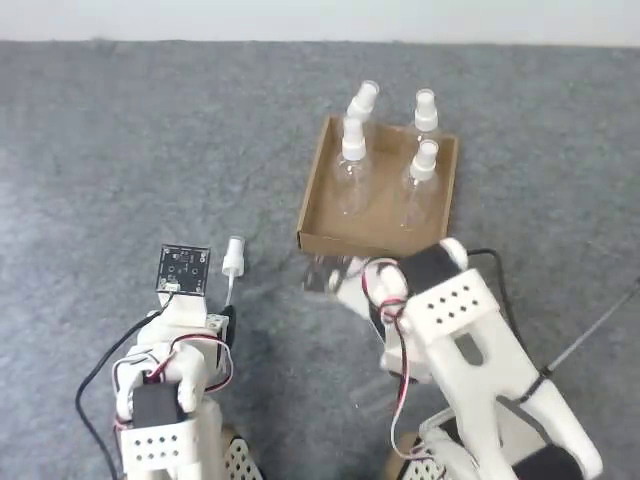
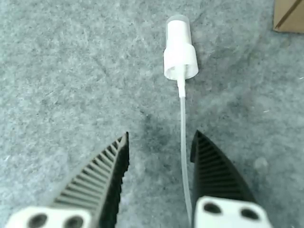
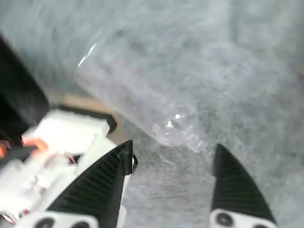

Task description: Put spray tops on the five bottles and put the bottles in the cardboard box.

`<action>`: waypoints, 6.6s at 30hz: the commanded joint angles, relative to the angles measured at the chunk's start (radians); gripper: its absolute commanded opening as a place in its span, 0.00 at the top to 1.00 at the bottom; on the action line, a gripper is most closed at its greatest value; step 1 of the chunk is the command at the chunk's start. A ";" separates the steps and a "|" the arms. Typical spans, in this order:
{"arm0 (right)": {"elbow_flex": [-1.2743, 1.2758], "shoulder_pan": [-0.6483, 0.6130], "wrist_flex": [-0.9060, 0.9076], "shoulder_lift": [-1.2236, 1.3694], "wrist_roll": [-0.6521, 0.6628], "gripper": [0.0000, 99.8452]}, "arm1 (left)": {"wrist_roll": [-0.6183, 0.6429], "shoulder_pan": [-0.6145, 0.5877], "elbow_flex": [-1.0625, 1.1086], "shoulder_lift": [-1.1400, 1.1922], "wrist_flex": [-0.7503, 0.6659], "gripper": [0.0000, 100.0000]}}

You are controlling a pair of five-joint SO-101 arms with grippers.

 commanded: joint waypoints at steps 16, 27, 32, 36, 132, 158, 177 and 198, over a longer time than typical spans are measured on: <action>0.405 0.004 -0.456 -0.110 0.037 0.70 | 0.005 -0.003 -0.012 -0.021 0.005 0.81; 0.460 0.156 -0.524 -0.110 0.265 0.98 | 0.005 -0.003 -0.012 -0.021 0.005 0.81; 0.436 0.234 -0.478 -0.133 0.275 0.98 | 0.005 -0.003 -0.012 -0.021 0.005 0.81; 0.336 0.348 -0.354 -0.237 0.344 0.98 | 0.005 -0.003 -0.012 -0.021 0.005 0.81; -0.798 0.947 -0.397 0.892 -1.283 0.76 | 0.006 -0.002 -0.012 -0.021 0.005 0.80; -0.796 1.109 -0.441 1.032 -0.152 0.97 | -0.373 -0.098 -0.305 0.020 -0.018 0.81; -0.790 1.273 -0.443 1.041 0.255 0.99 | -0.133 0.077 -1.129 1.393 -0.003 0.81; -0.758 1.270 -0.443 1.018 0.049 0.99 | 0.000 0.133 -1.342 2.038 -0.196 0.87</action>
